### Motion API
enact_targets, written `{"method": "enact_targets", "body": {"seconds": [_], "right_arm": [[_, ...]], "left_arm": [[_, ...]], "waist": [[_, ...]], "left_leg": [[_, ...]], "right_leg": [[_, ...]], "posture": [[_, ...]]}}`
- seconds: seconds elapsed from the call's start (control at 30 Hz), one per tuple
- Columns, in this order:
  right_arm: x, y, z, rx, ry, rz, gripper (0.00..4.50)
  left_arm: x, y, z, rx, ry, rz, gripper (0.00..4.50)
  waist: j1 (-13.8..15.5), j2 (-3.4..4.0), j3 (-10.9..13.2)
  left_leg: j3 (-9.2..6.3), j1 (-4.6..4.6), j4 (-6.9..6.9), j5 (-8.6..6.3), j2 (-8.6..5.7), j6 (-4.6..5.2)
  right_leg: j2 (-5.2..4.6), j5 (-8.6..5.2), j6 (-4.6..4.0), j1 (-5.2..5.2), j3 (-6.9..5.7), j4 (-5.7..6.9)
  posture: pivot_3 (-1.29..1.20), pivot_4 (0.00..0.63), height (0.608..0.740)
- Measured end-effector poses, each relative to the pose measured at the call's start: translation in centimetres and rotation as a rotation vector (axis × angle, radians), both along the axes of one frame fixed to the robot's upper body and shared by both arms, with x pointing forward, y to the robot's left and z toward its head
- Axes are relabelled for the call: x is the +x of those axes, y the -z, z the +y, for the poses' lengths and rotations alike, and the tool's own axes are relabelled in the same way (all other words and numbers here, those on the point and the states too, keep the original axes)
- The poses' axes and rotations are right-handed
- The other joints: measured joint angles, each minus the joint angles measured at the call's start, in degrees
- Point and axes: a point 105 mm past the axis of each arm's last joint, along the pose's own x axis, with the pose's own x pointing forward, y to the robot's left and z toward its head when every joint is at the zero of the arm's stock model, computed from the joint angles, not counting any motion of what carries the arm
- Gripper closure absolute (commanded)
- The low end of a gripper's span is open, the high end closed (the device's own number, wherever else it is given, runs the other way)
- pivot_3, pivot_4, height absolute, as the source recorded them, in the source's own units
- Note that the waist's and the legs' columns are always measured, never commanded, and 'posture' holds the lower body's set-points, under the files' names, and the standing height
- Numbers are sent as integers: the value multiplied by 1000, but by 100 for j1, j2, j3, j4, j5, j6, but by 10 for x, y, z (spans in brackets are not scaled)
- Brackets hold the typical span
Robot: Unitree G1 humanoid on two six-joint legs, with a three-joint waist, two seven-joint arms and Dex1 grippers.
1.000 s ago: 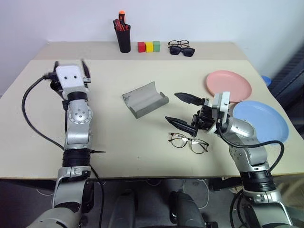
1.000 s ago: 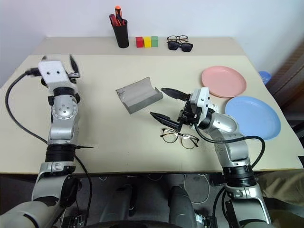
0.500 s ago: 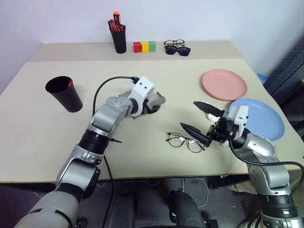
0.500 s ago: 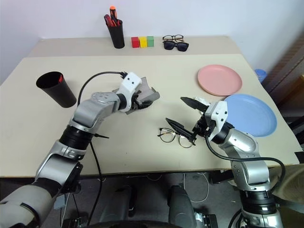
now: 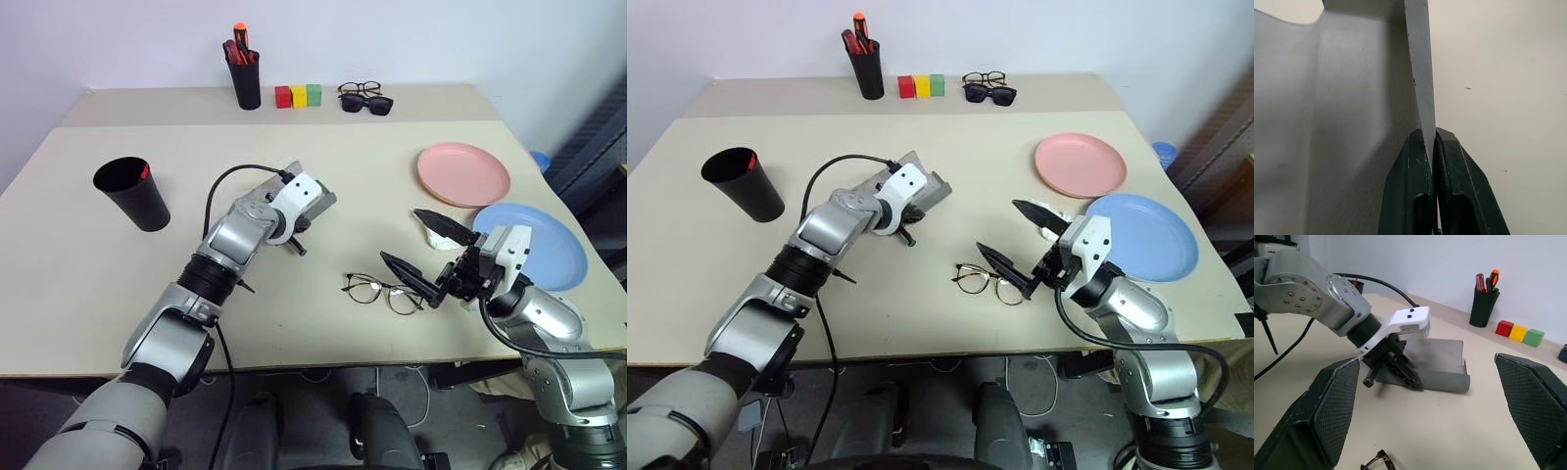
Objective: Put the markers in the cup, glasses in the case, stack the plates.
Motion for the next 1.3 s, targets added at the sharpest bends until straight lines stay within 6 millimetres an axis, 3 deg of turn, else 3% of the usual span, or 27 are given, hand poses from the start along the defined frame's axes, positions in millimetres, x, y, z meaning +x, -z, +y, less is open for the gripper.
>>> {"method": "enact_targets", "body": {"seconds": [0.33, 0.5, 0.63, 0.8, 1.07, 1.3], "right_arm": [[2, -1, 1, -1, 3, 2, 0], [1, 0, 1, -3, -2, 4, 0], [1, 1, 1, -6, 0, 13, 0], [2, 3, -1, -11, 9, 28, 0], [3, 4, -5, -15, 38, 41, 0], [0, 6, -10, -31, 55, 60, 0]], "left_arm": [[-78, 11, 38, 112, 355, 123, 4461], [-102, 11, 53, 167, 462, 160, 4461], [-109, 13, 46, 152, 518, 178, 4461], [-115, 20, 13, 116, 591, 189, 4461], [-96, 18, -22, 92, 532, 164, 4461], [-92, 16, -16, 111, 510, 156, 4461]], "waist": [[-12, 4, 2], [13, 5, 2], [30, 5, 2], [135, 5, 2], [124, 5, 2], [107, 5, 2]], "left_leg": [[1, -3, -3, -1, 2, 0], [2, -4, -3, -1, 1, -1], [2, -11, -3, -1, 0, 0], [1, -24, 8, -1, -2, 2], [-1, -29, 12, -1, -4, 4], [-2, -27, 11, -1, -2, 5]], "right_leg": [[-3, 6, -29, -7, 1, -1], [-8, -5, -13, -4, 0, -9], [-8, -5, -13, -4, -1, -17], [-7, -4, -12, -5, -2, -22], [-6, -3, -11, -7, -3, -22], [-3, -2, -12, -9, -2, -17]], "posture": [[0, 150, 740], [0, 150, 740], [0, 150, 740], [0, 150, 740], [0, 150, 740], [0, 150, 740]]}}
